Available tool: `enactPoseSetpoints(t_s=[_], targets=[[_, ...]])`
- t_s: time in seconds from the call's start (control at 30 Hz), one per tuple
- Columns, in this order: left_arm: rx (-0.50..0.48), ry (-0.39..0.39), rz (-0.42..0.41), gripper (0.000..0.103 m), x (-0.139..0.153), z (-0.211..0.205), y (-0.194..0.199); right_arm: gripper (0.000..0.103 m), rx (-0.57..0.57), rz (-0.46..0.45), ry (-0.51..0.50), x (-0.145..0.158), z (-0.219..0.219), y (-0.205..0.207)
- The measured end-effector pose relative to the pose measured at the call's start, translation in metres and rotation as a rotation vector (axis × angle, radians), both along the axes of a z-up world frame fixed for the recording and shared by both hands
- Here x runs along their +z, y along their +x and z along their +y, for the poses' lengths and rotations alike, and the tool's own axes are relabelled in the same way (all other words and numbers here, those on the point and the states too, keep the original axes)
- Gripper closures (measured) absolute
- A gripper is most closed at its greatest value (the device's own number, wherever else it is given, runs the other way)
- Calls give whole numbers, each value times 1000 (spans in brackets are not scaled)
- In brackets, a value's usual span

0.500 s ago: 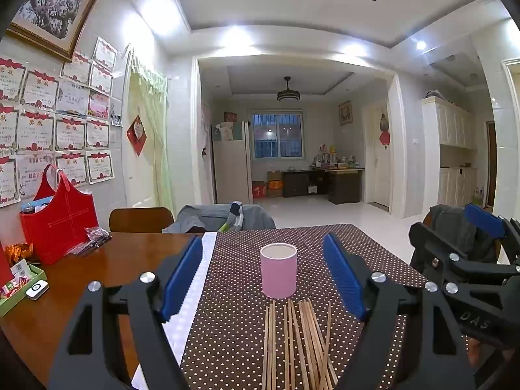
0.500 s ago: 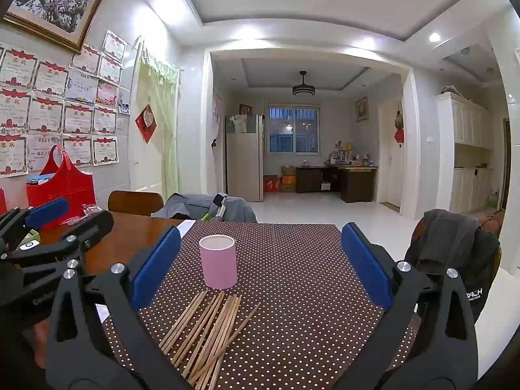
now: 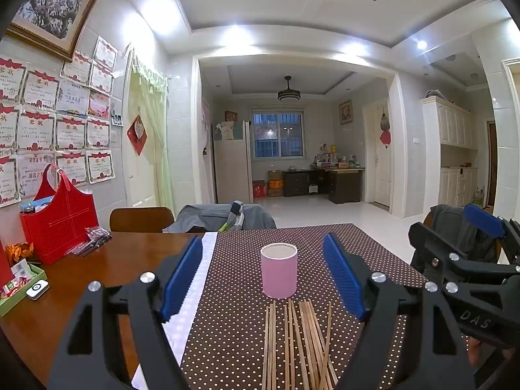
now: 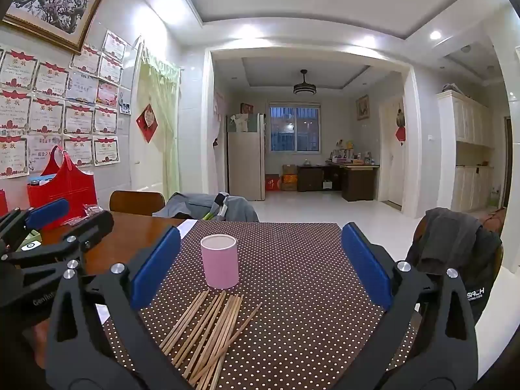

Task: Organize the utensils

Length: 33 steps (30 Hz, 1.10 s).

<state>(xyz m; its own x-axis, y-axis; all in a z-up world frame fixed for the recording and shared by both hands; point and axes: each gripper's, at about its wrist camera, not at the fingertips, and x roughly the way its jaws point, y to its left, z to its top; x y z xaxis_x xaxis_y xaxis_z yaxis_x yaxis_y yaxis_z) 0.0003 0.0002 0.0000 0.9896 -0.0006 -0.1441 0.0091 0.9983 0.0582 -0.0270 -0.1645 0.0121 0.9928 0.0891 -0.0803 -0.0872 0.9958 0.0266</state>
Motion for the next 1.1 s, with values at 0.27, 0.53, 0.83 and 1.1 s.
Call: enactPoseSetpoints(t_s=[0.27,0.53,0.83,1.1], targets=[[0,0,0,28,0,0,0,6,0,2,2,0,-1,1],[0,1,2,28,0,0,0,6,2,9,3,0,0,0],[-2,-1,5,28,1,1,-1,6,3,11,4,1,-1,0],[-1,0,6,28,1,1,0,6,4,15,6,-1,1,4]])
